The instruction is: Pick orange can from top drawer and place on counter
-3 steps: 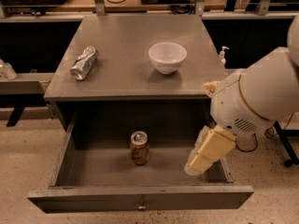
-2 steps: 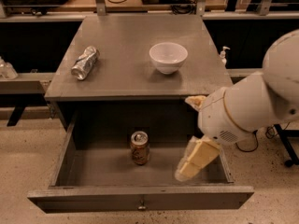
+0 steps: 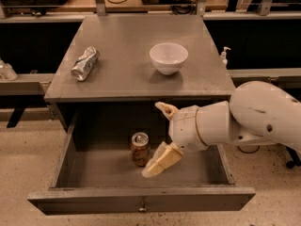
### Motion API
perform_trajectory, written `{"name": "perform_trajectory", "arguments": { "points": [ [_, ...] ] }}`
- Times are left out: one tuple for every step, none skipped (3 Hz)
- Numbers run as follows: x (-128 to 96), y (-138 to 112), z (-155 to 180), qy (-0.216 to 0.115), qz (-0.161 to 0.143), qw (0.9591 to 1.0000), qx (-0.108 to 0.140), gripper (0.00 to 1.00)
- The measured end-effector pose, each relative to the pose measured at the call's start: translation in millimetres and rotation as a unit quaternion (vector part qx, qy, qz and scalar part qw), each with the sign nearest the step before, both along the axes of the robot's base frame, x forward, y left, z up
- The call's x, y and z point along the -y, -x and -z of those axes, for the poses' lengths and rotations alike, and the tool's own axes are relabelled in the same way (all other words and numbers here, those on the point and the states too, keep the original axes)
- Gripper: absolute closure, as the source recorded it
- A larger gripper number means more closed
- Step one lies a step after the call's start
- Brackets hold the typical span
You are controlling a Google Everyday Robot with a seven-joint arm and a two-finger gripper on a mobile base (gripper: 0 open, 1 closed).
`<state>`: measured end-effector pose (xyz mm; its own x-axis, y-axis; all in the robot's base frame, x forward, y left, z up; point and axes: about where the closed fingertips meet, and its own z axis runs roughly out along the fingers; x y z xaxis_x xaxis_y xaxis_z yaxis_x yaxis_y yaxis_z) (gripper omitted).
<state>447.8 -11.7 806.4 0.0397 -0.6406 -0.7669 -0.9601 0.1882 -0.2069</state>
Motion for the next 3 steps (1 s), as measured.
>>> {"name": "perform_trajectory", "arguments": {
  "points": [
    [-3,-3,0,-0.003,-0.003,1.0000,0.009,0.00],
    [-3,-4,2,-0.003,-0.002,1.0000,0.008,0.00],
    [-5,-30,34,-0.020,0.008,0.9997,0.010,0.00]
  ]
}}
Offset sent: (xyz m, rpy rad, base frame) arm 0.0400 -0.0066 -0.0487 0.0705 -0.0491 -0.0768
